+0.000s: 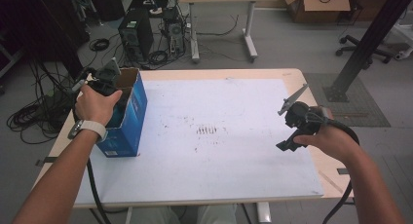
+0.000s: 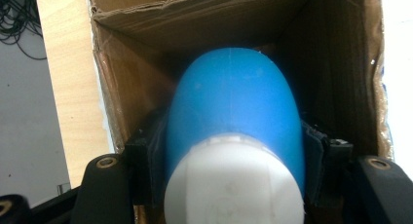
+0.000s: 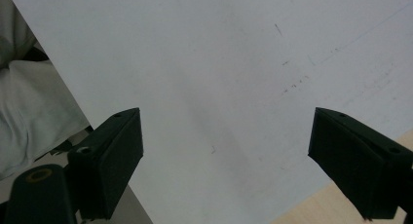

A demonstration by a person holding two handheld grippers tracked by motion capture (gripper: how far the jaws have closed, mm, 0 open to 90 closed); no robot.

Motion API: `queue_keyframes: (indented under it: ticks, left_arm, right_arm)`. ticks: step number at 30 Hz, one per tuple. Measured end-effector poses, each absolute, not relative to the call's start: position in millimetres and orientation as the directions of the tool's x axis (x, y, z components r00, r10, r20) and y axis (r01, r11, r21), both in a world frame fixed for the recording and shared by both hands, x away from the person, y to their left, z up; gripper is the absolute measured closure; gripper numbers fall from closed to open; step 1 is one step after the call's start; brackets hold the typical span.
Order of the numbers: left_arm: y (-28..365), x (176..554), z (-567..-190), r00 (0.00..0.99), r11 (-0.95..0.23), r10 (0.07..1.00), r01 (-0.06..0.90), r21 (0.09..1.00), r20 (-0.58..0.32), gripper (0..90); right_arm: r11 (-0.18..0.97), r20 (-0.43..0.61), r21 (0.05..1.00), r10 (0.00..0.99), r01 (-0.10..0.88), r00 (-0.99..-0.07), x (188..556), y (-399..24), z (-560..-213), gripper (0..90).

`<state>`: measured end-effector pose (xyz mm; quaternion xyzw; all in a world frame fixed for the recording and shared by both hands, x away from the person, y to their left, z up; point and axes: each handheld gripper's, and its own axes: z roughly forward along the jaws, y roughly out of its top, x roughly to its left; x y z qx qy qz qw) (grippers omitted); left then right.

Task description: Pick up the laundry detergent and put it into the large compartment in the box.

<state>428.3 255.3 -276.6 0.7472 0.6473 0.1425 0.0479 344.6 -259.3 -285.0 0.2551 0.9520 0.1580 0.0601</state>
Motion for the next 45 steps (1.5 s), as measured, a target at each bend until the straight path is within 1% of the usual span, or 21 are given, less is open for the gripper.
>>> queue_keyframes:
  ticks: [10, 17, 25, 26, 32, 36, 40, 43, 45]
  left_arm:
    - [257, 428, -277, 0.128, -0.164, 0.98, 0.952, 0.26, 0.15, 37.3]
    - [258, 429, -276, 0.138, -0.174, 0.978, 0.95, 0.258, 0.155, 34.0]
    - [258, 426, -267, 0.132, -0.174, 0.978, 0.943, 0.285, 0.16, 30.3]
    - [258, 425, -264, 0.13, -0.177, 0.977, 0.94, 0.293, 0.171, 29.6]
    - [258, 420, -242, 0.136, -0.19, 0.975, 0.924, 0.333, 0.177, 28.2]
    - [256, 415, -225, 0.146, -0.197, 0.976, 0.911, 0.362, 0.162, 27.9]
    - [246, 406, -205, 0.188, -0.254, 0.962, 0.882, 0.398, 0.196, 27.9]
    - [235, 398, -190, 0.238, -0.3, 0.951, 0.858, 0.416, 0.196, 27.8]
    - [228, 394, -183, 0.278, -0.328, 0.944, 0.847, 0.418, 0.178, 27.8]
  right_arm:
    - [0.821, -0.032, 0.332, 0.502, 0.464, -0.864, 344, -258, -285, 12.6]
    - [0.823, -0.035, 0.331, 0.5, 0.462, -0.866, 343, -258, -285, 12.6]
    - [0.823, -0.036, 0.33, 0.501, 0.463, -0.865, 340, -259, -283, 12.6]
    - [0.823, -0.036, 0.331, 0.5, 0.462, -0.865, 340, -259, -283, 12.6]
    - [0.822, -0.04, 0.332, 0.502, 0.463, -0.864, 336, -260, -281, 12.6]
    - [0.821, -0.043, 0.335, 0.504, 0.463, -0.863, 333, -261, -278, 12.6]
    - [0.817, -0.046, 0.341, 0.508, 0.464, -0.86, 331, -262, -276, 12.6]
    - [0.817, -0.046, 0.343, 0.507, 0.463, -0.861, 330, -262, -275, 12.6]
    - [0.817, -0.046, 0.343, 0.507, 0.463, -0.861, 330, -262, -274, 12.6]
